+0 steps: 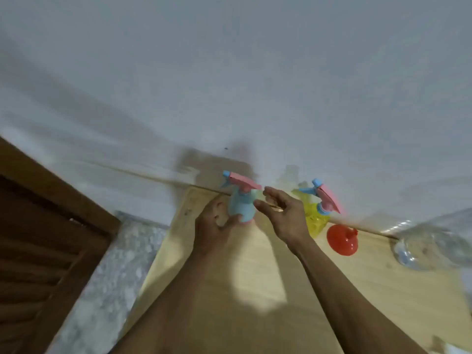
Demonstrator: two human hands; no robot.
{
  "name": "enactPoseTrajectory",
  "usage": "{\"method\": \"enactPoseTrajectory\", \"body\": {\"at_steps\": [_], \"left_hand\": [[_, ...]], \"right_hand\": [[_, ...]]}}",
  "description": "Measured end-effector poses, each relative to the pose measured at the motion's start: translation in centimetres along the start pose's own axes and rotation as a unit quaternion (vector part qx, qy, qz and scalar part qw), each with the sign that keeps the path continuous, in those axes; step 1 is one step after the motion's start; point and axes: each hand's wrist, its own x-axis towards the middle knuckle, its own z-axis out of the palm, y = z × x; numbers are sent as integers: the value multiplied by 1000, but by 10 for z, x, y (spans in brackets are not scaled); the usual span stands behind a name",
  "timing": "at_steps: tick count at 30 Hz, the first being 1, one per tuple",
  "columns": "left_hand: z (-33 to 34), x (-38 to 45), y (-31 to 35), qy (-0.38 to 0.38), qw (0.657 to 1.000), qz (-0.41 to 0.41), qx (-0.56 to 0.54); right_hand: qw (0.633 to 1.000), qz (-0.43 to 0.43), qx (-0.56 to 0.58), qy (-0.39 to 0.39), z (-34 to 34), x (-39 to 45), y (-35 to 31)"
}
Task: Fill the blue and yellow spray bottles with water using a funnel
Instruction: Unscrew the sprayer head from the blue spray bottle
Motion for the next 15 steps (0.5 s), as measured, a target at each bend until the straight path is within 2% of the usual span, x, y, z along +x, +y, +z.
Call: {"method": "enactPoseTrajectory", "body": {"at_steps": [4, 8, 15], "left_hand": [[16, 24, -13, -60, 998, -9, -11], [24, 33, -28, -79, 997, 1, -9], [31, 32, -30, -65, 997, -6, -40]], "right_hand": [[999, 6, 28, -33, 9, 24, 13], [997, -12, 60, -56, 20, 33, 16], [997, -41, 31, -60, 26, 40, 15]]}}
